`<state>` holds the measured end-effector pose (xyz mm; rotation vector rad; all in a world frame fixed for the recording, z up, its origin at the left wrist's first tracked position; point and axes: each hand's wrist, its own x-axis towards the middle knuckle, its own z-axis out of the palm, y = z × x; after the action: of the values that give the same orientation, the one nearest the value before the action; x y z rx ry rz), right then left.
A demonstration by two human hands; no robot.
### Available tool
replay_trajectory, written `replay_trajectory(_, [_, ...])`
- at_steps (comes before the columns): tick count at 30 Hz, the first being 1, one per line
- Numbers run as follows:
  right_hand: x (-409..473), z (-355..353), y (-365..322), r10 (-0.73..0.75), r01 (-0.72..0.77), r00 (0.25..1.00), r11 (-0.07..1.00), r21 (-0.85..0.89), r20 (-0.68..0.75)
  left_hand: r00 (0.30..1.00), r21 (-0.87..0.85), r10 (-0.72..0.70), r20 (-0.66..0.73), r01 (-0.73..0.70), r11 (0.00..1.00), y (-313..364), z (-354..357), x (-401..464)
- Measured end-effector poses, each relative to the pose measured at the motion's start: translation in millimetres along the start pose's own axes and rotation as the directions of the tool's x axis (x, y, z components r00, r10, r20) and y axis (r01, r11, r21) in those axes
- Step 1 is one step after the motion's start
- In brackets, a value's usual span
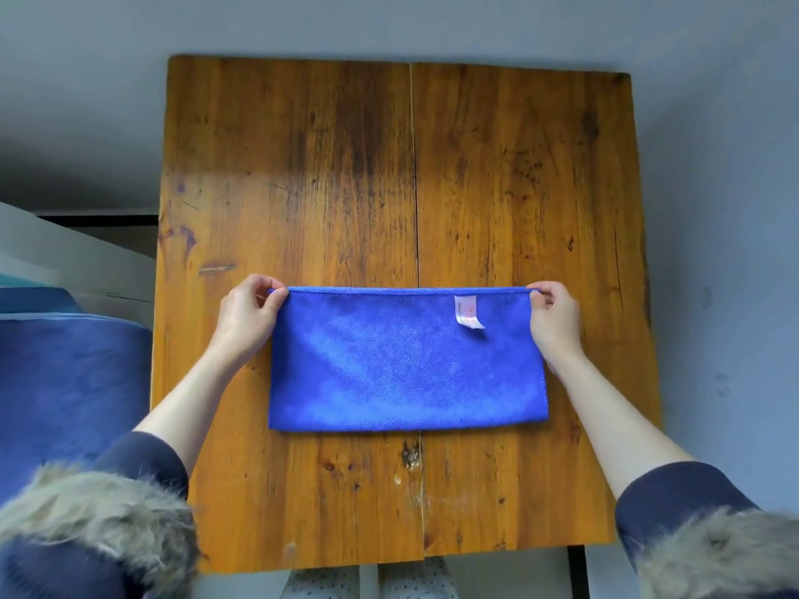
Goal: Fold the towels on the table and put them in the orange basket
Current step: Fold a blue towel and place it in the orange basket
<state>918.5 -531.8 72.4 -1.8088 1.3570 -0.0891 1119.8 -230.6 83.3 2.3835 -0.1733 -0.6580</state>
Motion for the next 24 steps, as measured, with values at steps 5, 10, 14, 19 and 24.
replay_trajectory(5, [3, 12, -1, -0.026, 0.012, 0.992, 0.993, -0.118, -0.121, 0.997, 0.061, 0.068, -0.040, -0.066, 0.996, -8, 11, 8])
replay_trajectory(10, [-1, 17, 0, -0.095, 0.050, 0.984, 0.959, -0.279, -0.151, 0.991, 0.116, 0.063, -0.114, -0.050, 0.992, -8, 21, 9])
replay_trajectory(14, [-4, 19, -1, -0.156, 0.099, 0.979, 0.927, -0.362, -0.130, 0.985, 0.118, 0.051, -0.167, -0.031, 0.993, -7, 26, 7])
replay_trajectory(19, [-22, 19, -2, -0.274, 0.179, 0.918, 0.931, -0.317, -0.286, 0.924, 0.309, 0.214, -0.318, -0.112, 0.944, -12, 28, -19])
replay_trajectory(24, [-60, 44, -7, -0.618, 0.530, 0.784, 0.717, -0.453, -0.060, 0.839, 0.551, 0.542, -0.056, -0.427, 0.717, -5, 66, -53])
